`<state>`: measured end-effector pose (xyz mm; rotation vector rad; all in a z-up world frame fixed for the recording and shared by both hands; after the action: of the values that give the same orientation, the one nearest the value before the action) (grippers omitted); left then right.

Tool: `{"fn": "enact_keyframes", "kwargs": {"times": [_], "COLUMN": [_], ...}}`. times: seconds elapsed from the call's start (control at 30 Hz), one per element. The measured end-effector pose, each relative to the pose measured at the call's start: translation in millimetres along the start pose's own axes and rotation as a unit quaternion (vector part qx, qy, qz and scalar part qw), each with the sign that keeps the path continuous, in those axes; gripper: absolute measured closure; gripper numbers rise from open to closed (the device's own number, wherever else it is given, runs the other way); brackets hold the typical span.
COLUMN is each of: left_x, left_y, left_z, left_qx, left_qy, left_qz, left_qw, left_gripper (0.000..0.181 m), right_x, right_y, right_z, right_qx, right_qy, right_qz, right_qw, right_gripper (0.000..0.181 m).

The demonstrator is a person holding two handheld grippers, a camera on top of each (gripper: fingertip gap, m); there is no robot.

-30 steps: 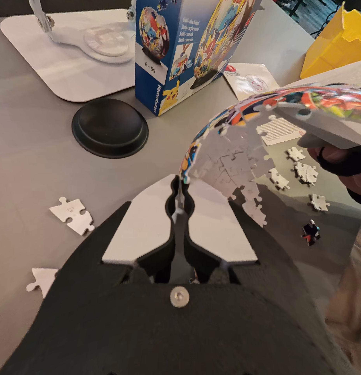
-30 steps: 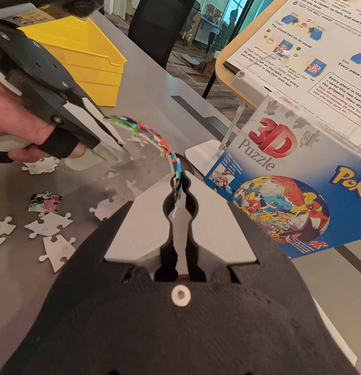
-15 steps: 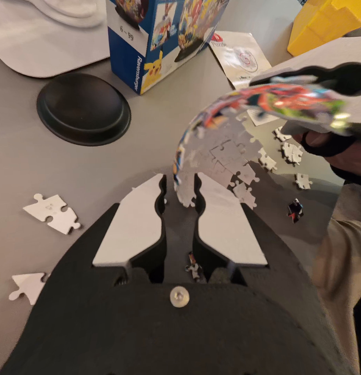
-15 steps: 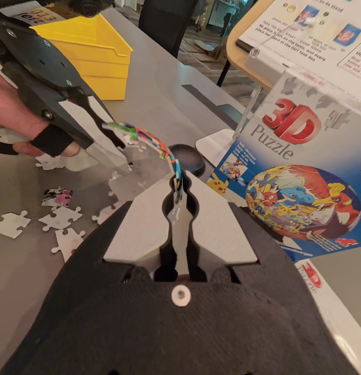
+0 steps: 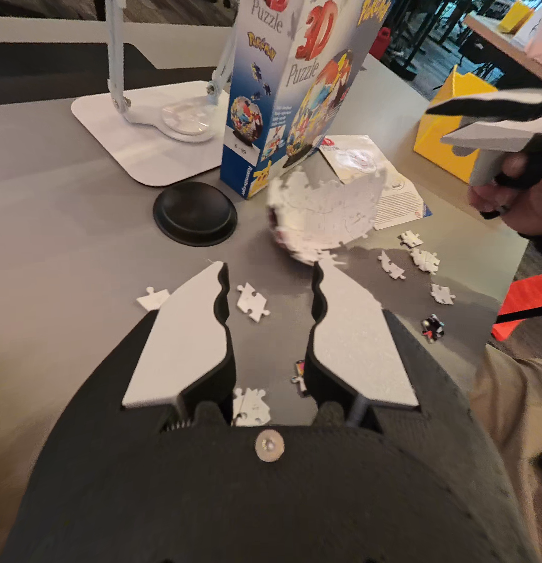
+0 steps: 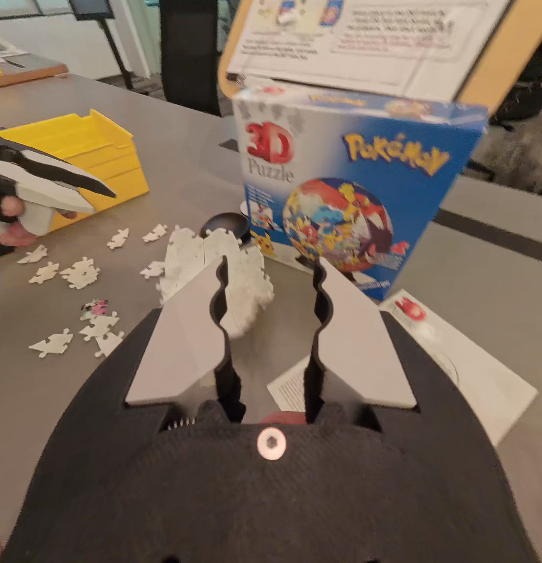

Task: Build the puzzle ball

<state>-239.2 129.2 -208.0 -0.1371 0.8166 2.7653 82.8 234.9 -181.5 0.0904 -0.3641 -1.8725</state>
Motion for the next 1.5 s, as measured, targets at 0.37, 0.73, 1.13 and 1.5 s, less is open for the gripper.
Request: {"fn": "enact_keyframes", "kwargs": {"times": [0.37,0.73,1.13,1.5], "left_x": [-31,-33,-48,-65], "left_y": [-28,-65,-81,-84], "left_z": [-17,-10,-16,-25], "left_qx": [0.023,0.028,0.05,0.075], "left_qy": [-0.052,-0.04,-0.061,-0.128], "left_qz": [-0.011,-0.026,-0.092,-0.11], "left_qw": [0.998,0.998,0.993,0.983], "left_gripper": [0.13,0.129,0.129,0.12], "right_x": [9,-8,-30,-34], "right_y": [13,-32,-80,-99], "right_z": [-32,-50,-72,-70], "right_qx": [0.064,0.083,0.123,0.141], "right_qy": [-0.006,-0.106,-0.253,-0.239], "right_qz": [-0.022,0.045,0.126,0.144], "right_qw": [0.998,0.99,0.951,0.95], "right_gripper": [0.126,0.129,0.135,0.179]}}
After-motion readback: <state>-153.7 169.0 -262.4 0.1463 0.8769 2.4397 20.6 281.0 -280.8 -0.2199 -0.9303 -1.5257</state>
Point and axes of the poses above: each gripper's, where its closed fingertips meet, y back along the fingers, z out of its top, x = y × z across the jaws, the point moved 9 cm from there along y, back along the fingers, and after that the axes turned 15 degrees about z, right-handed, at the moved point
